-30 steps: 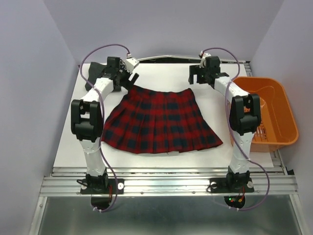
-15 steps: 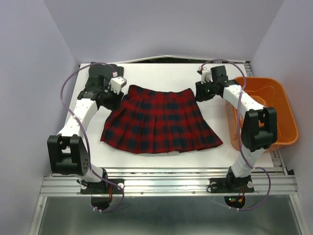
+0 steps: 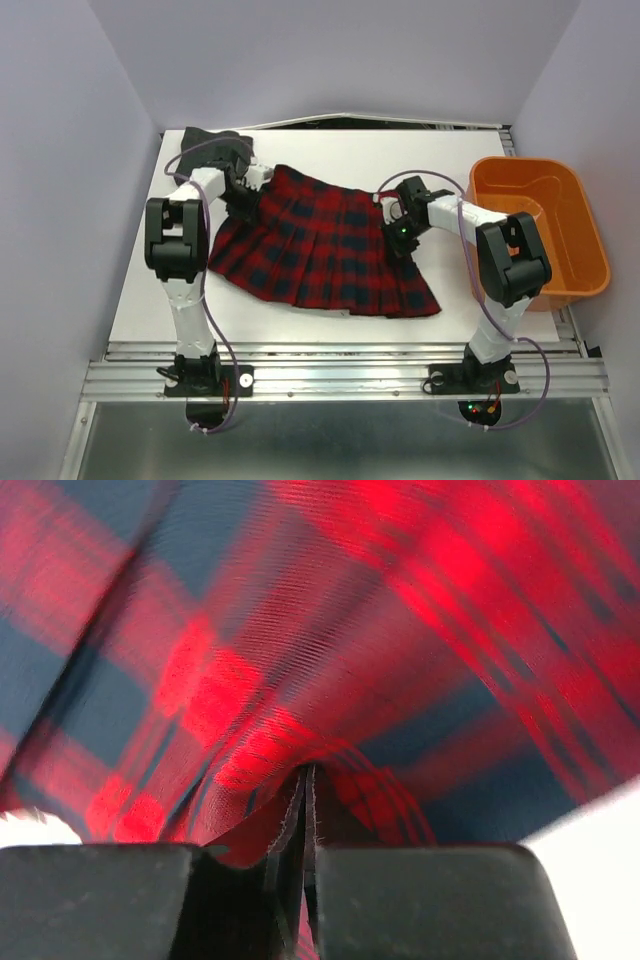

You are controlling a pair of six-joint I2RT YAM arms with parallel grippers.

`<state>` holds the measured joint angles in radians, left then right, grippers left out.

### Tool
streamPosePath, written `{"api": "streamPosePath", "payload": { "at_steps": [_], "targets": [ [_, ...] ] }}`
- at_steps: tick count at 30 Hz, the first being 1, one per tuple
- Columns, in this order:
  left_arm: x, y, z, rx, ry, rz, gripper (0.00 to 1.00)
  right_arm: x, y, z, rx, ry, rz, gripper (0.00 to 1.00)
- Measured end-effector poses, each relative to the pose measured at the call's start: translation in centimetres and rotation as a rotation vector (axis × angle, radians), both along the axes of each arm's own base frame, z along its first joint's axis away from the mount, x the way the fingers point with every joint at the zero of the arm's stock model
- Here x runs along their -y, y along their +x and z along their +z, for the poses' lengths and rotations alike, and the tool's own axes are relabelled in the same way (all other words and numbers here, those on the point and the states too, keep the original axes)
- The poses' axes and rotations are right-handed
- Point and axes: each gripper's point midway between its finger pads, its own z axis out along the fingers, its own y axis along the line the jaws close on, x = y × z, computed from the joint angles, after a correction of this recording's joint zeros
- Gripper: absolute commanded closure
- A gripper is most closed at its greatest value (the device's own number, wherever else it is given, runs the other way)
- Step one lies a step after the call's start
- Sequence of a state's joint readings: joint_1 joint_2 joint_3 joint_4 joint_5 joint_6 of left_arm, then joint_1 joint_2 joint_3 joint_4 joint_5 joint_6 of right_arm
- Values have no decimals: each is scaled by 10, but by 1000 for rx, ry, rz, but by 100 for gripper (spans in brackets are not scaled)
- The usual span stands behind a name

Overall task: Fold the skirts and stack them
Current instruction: Flatten the skirt out

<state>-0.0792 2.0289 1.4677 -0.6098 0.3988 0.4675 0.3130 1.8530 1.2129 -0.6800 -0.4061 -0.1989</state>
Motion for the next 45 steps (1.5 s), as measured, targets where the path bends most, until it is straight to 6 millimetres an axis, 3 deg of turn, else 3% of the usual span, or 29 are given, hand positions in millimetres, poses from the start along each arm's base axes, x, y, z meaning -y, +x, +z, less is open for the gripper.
{"api": "streamPosePath", "payload": {
  "at_steps": [1, 4, 5, 6, 8, 11, 12, 15, 19, 20, 22, 24, 26, 28, 31, 33, 39, 42, 45],
  "targets": [
    [4, 25, 5, 39, -5, 4, 78, -8, -7, -1, -18, 12, 14, 93],
    [12, 76, 8, 110, -8, 8, 77, -45, -38, 1, -87, 76, 78, 82],
    [18, 94, 10, 143, -11, 2, 74, -58, -47, 3, -110, 104, 95, 78],
    [26, 108, 9, 164, -18, -9, 63, -76, -60, 8, -144, 151, 116, 77],
    [43, 125, 10, 191, -43, -26, 52, -106, -78, 21, -201, 247, 141, 75],
    [61, 132, 15, 208, -81, -37, 35, -129, -81, 46, -226, 343, 155, 72],
    [66, 131, 20, 213, -96, -43, 33, -133, -73, 59, -210, 376, 150, 66],
    [73, 128, 42, 262, -126, -47, 30, -132, -36, 97, -103, 451, 113, 63],
    [61, 87, 93, 318, -135, -38, 27, -103, 39, 131, 162, 428, 41, 66],
    [59, 81, 104, 341, -140, -35, 27, -91, 59, 132, 239, 385, 21, 66],
    [55, 57, 141, 415, -162, -25, 26, -77, 80, 125, 317, 308, 5, 67],
    [53, 40, 162, 456, -182, -22, 24, -66, 93, 104, 348, 219, 0, 67],
    [54, 29, 168, 475, -198, -21, 24, -56, 100, 80, 348, 141, -13, 67],
    [53, 16, 156, 451, -205, -11, 25, -44, 96, 46, 307, 64, -22, 67],
    [52, 2, 125, 369, -203, 4, 28, -31, 78, 14, 232, -2, -30, 71],
    [51, -5, 107, 315, -198, 12, 34, -26, 66, 2, 193, -16, -30, 75],
    [56, -10, 82, 233, -220, 22, 56, -38, 46, -1, 143, 70, -37, 80],
    [61, -4, 64, 183, -224, 24, 58, -51, 29, 0, 103, 124, -32, 82],
    [69, 11, 27, 102, -210, 21, 59, -91, -20, 0, 6, 217, 15, 78]
  ]
}}
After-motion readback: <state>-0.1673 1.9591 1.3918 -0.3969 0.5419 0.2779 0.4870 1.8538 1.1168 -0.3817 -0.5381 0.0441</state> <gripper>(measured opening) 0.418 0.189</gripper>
